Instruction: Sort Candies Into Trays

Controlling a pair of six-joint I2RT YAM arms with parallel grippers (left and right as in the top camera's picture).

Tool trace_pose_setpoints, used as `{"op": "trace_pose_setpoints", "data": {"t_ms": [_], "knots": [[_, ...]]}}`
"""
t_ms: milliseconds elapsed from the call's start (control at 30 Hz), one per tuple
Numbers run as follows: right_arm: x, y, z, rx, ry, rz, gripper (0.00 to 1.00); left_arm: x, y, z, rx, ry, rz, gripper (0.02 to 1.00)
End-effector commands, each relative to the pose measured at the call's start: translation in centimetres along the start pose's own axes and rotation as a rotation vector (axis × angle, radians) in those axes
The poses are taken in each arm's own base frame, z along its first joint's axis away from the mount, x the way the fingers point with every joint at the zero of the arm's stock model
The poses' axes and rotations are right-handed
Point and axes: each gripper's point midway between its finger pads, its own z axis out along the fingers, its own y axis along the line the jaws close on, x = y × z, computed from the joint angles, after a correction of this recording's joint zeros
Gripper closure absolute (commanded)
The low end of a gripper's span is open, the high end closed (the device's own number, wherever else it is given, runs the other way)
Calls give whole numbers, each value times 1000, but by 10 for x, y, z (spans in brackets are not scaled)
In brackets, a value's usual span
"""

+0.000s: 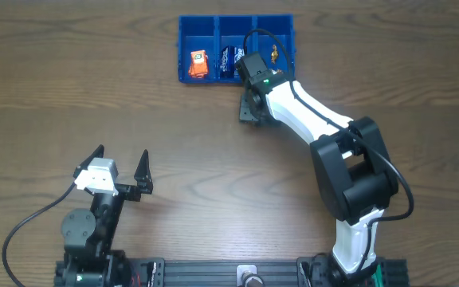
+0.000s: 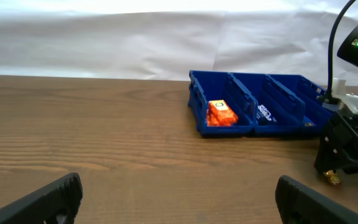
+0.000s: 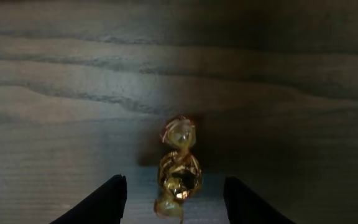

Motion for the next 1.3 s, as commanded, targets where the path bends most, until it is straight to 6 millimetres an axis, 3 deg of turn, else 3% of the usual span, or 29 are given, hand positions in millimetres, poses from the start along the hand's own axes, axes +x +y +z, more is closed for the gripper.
{"op": "trace_pose_setpoints", "data": {"t_ms": [33, 200, 467, 567, 667, 833, 900, 933, 1000, 1133, 1300], "knots": [[-1, -12, 18, 45, 1, 17, 487, 17, -2, 1, 18, 48, -2, 20], [-2, -14, 18, 54, -1, 17, 540, 17, -2, 1, 18, 48, -2, 20], [-1, -14, 18, 55, 1, 18, 855, 17, -2, 1, 18, 48, -2, 20], [-7, -12, 0, 39, -27, 20, 901, 17, -2, 1, 18, 48, -2, 23], [-33, -17, -58, 29, -169, 21, 904, 17, -3, 1, 19, 48, -2, 20], [-124, -43, -229, 4, -743, 20, 899, 17, -2, 1, 18, 48, -2, 20], [-155, -51, -271, 4, -929, 8, 893, 17, -2, 1, 18, 48, -2, 23], [-167, -53, -277, 6, -981, 4, 888, 17, -2, 1, 18, 48, -2, 20], [-185, -52, -272, 12, -1027, -12, 879, 17, -2, 1, 18, 48, -2, 20], [-208, -36, -209, -12, -993, -73, 879, 17, -3, 1, 19, 48, -2, 20], [-208, -29, -134, -19, -876, -96, 879, 17, -2, 1, 18, 48, -2, 20]]}}
